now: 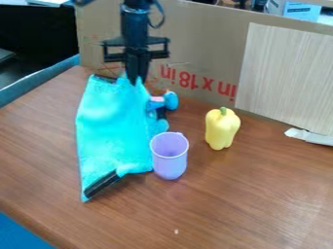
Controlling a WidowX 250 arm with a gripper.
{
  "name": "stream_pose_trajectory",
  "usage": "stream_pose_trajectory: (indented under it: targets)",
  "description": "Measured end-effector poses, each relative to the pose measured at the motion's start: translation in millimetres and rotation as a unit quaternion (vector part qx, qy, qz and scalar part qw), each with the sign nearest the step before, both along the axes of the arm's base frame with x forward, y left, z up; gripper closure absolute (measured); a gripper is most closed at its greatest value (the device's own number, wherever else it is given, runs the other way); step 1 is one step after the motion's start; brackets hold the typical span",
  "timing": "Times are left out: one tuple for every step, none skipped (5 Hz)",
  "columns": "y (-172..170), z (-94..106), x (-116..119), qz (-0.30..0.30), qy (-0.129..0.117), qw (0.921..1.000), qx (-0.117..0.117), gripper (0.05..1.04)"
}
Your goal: Unfold the cloth from the right to the left
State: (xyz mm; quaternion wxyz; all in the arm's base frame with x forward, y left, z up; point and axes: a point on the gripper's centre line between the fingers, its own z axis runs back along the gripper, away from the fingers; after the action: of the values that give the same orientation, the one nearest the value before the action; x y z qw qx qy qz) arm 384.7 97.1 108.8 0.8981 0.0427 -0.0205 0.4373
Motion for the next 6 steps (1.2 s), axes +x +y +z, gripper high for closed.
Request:
stream_pose_trajectory:
  targets:
    - [26, -5.0, -14, -0.003, 0.014, 0.9999, -0.002, 1.025]
    - [45, -4.9, -29, -0.009, 0.040, 0.9992, -0.002, 1.025]
    - [69, -11.1, -46, -0.016, 0.060, 0.9981, -0.005, 1.025]
    - [91, -11.6, -59, -0.018, 0.066, 0.9976, -0.007, 1.025]
    - [113, -12.1, -74, -0.029, 0.057, 0.9980, 0.004, 1.026]
    - [131, -22.2, -86, -0.040, 0.049, 0.9979, 0.016, 1.025]
